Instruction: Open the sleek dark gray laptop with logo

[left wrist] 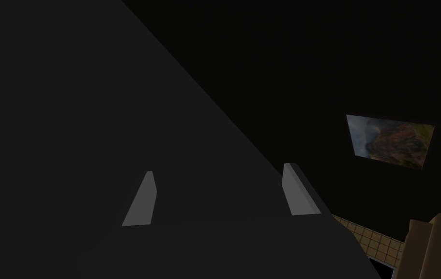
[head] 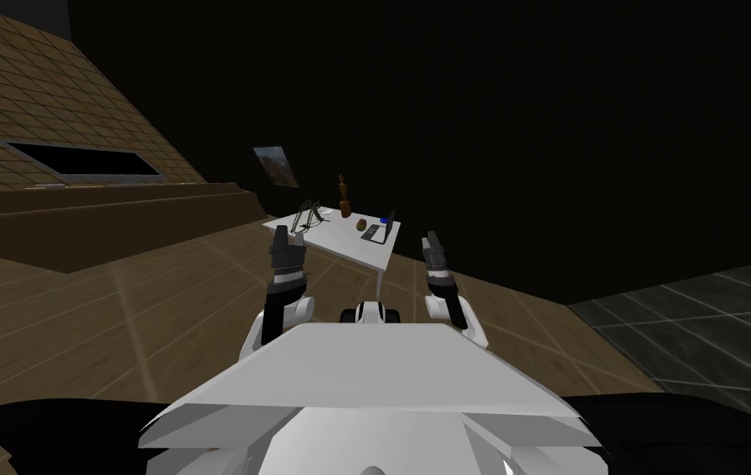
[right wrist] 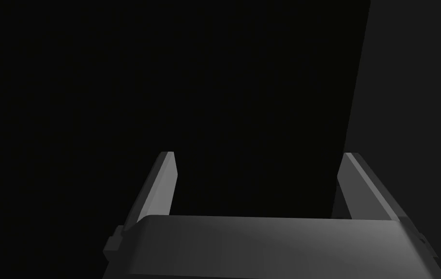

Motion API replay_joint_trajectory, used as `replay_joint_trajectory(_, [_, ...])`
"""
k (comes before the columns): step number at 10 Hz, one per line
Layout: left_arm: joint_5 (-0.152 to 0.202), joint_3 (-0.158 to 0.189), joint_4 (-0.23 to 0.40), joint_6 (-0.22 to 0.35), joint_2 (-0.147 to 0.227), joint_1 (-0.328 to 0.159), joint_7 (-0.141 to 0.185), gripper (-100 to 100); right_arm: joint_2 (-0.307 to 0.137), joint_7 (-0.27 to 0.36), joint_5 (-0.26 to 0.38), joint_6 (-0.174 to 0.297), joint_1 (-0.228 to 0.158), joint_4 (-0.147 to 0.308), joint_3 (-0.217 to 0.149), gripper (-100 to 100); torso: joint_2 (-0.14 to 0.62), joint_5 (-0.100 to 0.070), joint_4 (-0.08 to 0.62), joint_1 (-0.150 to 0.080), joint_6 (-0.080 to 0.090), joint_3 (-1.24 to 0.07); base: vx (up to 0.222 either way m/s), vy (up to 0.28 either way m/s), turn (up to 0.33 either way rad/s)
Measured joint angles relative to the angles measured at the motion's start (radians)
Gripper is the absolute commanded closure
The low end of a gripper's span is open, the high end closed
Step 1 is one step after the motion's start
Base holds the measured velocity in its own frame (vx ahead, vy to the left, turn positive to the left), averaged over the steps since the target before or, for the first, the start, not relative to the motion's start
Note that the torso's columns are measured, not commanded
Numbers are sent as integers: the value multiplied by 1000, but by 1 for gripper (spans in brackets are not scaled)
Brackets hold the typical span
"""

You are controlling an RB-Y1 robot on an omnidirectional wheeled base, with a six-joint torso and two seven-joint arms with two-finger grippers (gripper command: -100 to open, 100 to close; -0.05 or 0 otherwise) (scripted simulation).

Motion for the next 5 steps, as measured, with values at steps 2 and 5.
replay_joint_trajectory(2, [0,0,0,0,0,0,0,0,-29,41,53,22,-17,25,-11,-100,1,0,0,-1,0,1,49,84,33])
replay_joint_trajectory(5, [0,0,0,0,0,0,0,0,-63,114,142,55,-48,73,-24,-100,0,0,0,-1,0,0,57,88,32])
